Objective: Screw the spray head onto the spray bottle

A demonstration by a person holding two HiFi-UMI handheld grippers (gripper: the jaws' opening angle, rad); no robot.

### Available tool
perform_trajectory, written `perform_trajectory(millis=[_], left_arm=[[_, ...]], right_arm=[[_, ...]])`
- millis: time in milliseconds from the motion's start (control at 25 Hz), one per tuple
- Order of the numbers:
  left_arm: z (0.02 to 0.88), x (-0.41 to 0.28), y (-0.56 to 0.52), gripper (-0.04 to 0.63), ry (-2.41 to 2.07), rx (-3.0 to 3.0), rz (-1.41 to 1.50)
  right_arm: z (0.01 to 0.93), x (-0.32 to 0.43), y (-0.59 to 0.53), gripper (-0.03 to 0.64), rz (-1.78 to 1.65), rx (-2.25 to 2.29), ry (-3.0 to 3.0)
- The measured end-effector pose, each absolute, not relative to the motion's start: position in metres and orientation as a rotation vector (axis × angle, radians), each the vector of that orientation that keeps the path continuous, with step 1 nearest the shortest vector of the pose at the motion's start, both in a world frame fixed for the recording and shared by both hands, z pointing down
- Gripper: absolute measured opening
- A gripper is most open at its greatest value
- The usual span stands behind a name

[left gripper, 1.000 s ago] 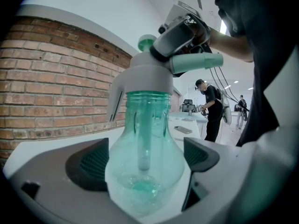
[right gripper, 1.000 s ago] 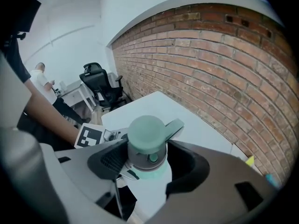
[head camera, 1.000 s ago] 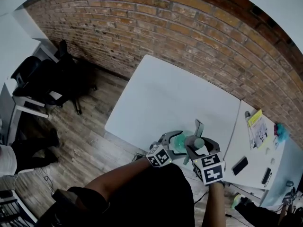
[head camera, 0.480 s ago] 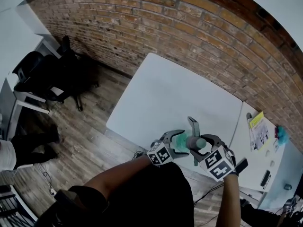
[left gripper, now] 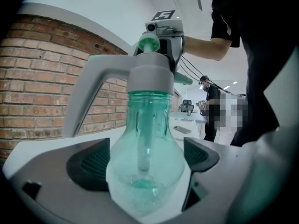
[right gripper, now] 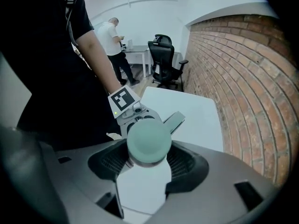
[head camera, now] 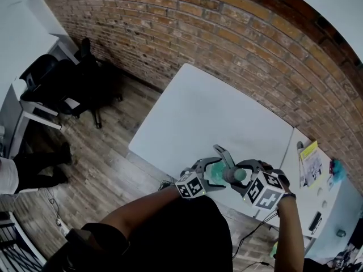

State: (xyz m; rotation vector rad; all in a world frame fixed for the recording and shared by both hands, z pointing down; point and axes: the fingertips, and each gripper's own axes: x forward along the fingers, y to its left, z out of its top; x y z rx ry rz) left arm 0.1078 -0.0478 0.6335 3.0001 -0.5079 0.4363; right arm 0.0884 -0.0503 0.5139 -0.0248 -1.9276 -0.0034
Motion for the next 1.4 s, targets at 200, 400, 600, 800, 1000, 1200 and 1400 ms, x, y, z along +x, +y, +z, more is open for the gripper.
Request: perform_trajectory(millis=[200, 400, 600, 800, 1000, 1200, 1400], left_arm=[[0.633, 0.108, -0.049, 0.488, -0.512, 3.001, 0.432], [0.632, 0.107, -0.048, 0.488, -0.516, 3.002, 0.431], [0.633, 0.106, -0.049, 0.488, -0.519, 2.999, 0.438], [0.633, 0.105, -0.048, 0.488, -0.512, 2.987, 0.449], [0.634, 0.104, -0.047, 0.488, -0.502, 2.986, 0.448], [0.635, 0.105, -0.048, 0.488, -0.496, 2.985, 0.45], [0.635, 0.107, -0.049, 0.488, -0.497, 2.98, 0.449]], right_arm=[[0.515, 0.089, -0.049, 0.262, -0.039, -0.139, -1.927], [0.514, 0.088, -0.048, 0.262, -0.112, -0.186, -1.906], [0.489, 0.083, -0.056, 0.262, -0.049, 0.0, -2.035], [0.45, 0.073, -0.063, 0.262, 0.158, 0.364, -2.255], [0.482, 0.09, -0.055, 0.264, 0.265, 0.584, -2.121], [0.497, 0.092, -0.063, 0.264, 0.376, 0.746, -2.069], [0.508, 0.091, -0.064, 0.262, 0.377, 0.75, -2.013]])
